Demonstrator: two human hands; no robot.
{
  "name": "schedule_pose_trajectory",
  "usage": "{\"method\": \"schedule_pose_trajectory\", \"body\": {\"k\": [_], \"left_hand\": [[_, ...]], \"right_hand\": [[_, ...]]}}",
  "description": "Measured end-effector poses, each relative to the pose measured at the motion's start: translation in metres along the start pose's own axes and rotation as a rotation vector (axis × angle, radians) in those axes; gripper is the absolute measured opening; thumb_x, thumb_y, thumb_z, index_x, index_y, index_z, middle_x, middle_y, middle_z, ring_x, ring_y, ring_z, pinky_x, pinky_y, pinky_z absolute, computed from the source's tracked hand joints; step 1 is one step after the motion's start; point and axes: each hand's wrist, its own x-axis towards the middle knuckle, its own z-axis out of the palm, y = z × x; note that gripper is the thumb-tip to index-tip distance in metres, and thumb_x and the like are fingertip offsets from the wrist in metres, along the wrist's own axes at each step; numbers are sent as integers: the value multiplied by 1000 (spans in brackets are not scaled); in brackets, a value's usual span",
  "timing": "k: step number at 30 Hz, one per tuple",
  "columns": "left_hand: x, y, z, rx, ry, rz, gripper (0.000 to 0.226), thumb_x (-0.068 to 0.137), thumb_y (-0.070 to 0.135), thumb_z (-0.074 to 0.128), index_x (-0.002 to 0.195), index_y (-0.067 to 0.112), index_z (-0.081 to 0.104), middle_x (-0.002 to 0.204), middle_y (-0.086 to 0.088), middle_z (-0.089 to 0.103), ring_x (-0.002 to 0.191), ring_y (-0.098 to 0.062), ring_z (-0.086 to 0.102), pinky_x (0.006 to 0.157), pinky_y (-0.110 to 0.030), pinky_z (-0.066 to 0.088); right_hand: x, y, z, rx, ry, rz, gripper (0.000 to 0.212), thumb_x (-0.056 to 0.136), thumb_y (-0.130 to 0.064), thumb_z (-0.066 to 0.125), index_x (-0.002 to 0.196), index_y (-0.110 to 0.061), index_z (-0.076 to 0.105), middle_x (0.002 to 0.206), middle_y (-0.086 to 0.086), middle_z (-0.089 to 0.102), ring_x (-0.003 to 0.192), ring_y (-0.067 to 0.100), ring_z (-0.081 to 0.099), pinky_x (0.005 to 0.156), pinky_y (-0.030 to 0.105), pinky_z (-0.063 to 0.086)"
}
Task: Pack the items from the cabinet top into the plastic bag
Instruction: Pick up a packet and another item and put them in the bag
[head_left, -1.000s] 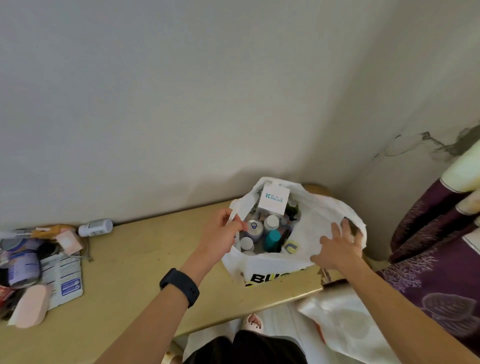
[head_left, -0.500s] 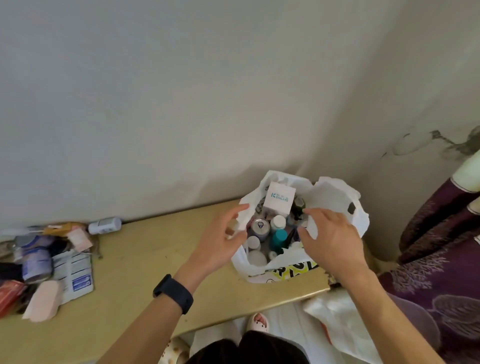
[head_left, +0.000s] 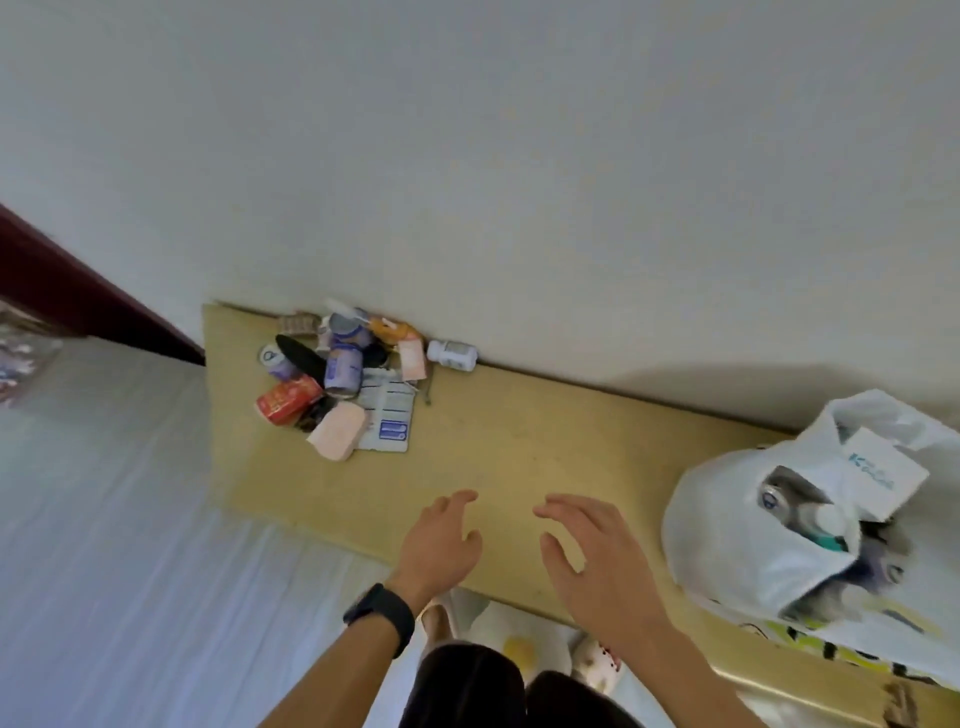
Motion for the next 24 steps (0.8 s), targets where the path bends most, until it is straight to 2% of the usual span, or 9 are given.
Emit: {"method": "schedule_pose_trajectory", "body": {"k": [2, 5, 9, 11, 14, 17, 20, 24], "left_hand": [[2, -42, -12, 61, -48, -81, 57, 94, 28, 49, 148, 27, 33, 143, -5, 44, 129, -26, 43, 104, -40, 42], [7, -102, -34, 95, -90, -166, 58, 93, 26, 46, 149, 24, 32, 147, -7, 40, 131, -28, 41, 105, -42, 41], [25, -169, -60, 89, -78, -254, 58, 92, 27, 46, 149, 23, 33, 151, -5, 36, 134, -28, 38, 107, -41, 39], [35, -197, -70, 130, -72, -265, 60, 93, 29, 47, 150, 25, 29, 157, -6, 27, 142, -29, 29, 113, -44, 30], [47, -234, -83, 203, -106, -267, 70, 94, 35, 48, 155, 34, 14, 166, -1, 0, 151, -30, 4, 120, -52, 12], [52, -260, -87, 228, -165, -257, 76, 96, 38, 48, 155, 43, -2, 164, 5, -18, 151, -32, -10, 119, -59, 1], [55, -263, -88, 242, -188, -230, 75, 97, 43, 46, 155, 41, -2, 164, 3, -19, 151, -34, -10, 119, -60, 1], [59, -263, -94, 222, -204, -235, 72, 97, 49, 44, 155, 41, 2, 165, 3, -16, 151, -35, -9, 119, -61, 3]], "right_hand": [[20, -6, 43, -102, -217, 11, 32, 94, -30, 54, 124, -39, 60, 132, -25, 49, 128, 1, 37, 106, 25, 40], [52, -24, 96, -191, -511, 60, 39, 97, -30, 46, 135, -36, 51, 143, -18, 44, 136, 8, 30, 110, 23, 33], [100, -45, 158, -300, -724, 115, 43, 95, -30, 46, 138, -34, 46, 145, -10, 44, 134, 17, 35, 108, 30, 35], [127, -54, 185, -347, -784, 160, 46, 94, -30, 48, 140, -33, 44, 145, -5, 45, 132, 22, 38, 107, 33, 37], [172, -68, 221, -387, -777, 236, 51, 92, -31, 52, 142, -27, 41, 139, 6, 50, 125, 29, 46, 101, 35, 40], [214, -82, 251, -295, -695, 376, 56, 90, -31, 57, 142, -19, 38, 133, 13, 51, 119, 33, 52, 93, 35, 43], [253, -88, 277, -166, -561, 559, 60, 88, -32, 64, 137, -9, 37, 132, 17, 52, 117, 34, 54, 83, 32, 42], [287, -89, 304, -70, -437, 819, 103, 72, -51, 78, 147, -2, 26, 143, 19, 44, 126, 35, 50, 100, 42, 47]]}}
